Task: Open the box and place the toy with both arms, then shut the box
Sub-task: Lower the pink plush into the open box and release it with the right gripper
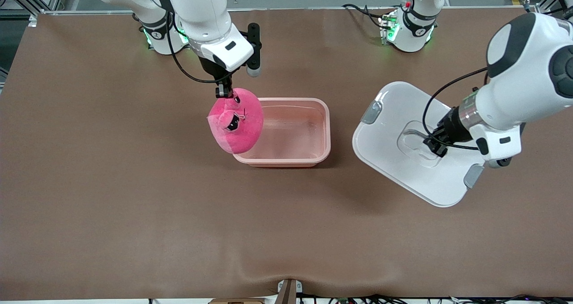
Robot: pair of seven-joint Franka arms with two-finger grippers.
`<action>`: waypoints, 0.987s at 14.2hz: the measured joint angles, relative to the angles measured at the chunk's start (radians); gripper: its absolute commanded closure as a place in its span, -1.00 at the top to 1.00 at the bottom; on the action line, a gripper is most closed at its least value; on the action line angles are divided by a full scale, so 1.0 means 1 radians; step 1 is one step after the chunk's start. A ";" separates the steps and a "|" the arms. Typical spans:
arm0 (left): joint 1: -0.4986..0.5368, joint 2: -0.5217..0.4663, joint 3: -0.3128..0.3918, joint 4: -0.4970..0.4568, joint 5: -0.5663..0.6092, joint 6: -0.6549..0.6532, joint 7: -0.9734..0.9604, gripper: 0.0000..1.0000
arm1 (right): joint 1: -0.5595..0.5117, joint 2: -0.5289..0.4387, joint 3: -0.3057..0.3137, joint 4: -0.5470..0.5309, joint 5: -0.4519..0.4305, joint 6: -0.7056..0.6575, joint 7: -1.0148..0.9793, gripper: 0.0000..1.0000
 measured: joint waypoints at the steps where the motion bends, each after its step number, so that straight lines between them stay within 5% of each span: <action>1: 0.017 0.003 0.003 0.000 0.000 0.000 0.049 -1.00 | 0.001 0.005 0.001 0.000 0.000 0.010 -0.022 -1.00; 14: 0.103 0.069 0.013 -0.001 0.041 -0.001 0.246 -1.00 | 0.061 0.031 0.004 -0.025 0.000 0.021 -0.121 -1.00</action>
